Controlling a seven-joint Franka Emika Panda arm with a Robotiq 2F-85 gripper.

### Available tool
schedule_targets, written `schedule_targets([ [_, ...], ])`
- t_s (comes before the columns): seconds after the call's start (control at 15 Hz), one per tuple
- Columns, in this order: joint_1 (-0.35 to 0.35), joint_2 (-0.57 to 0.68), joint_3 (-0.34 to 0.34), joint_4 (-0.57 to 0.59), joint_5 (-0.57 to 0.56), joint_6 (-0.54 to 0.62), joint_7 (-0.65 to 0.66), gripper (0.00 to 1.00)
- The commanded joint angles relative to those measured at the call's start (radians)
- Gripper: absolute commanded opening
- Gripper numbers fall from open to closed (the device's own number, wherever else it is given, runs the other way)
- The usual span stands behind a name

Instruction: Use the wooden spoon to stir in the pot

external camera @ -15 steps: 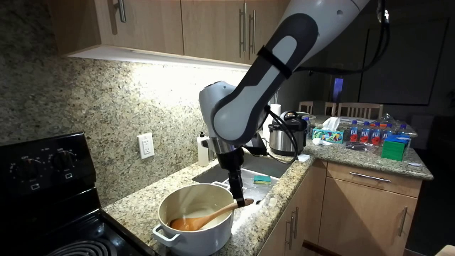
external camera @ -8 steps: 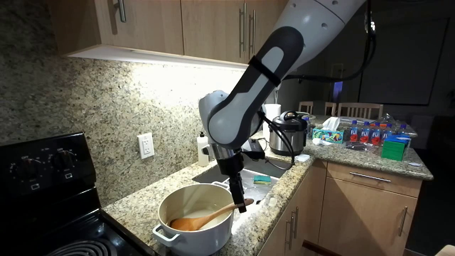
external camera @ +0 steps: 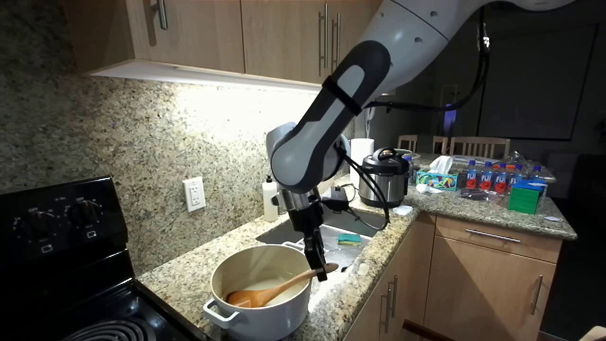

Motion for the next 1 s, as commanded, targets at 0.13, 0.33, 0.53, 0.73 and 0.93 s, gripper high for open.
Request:
schedule_targets([
  [0.13, -0.013, -0.011, 0.003, 0.039, 0.060, -0.047, -0.004, 0.06],
  [0.33, -0.002, -0.022, 0.001, 0.059, 0.042, -0.076, 0.025, 0.10],
  [0.53, 0.009, -0.030, 0.000, 0.083, 0.035, -0.106, 0.063, 0.10],
  [0.73, 0.015, -0.041, -0.002, 0.103, 0.040, -0.125, 0.093, 0.10],
  [0.93, 0.014, -0.031, -0.008, 0.134, 0.046, -0.150, 0.131, 0.10],
])
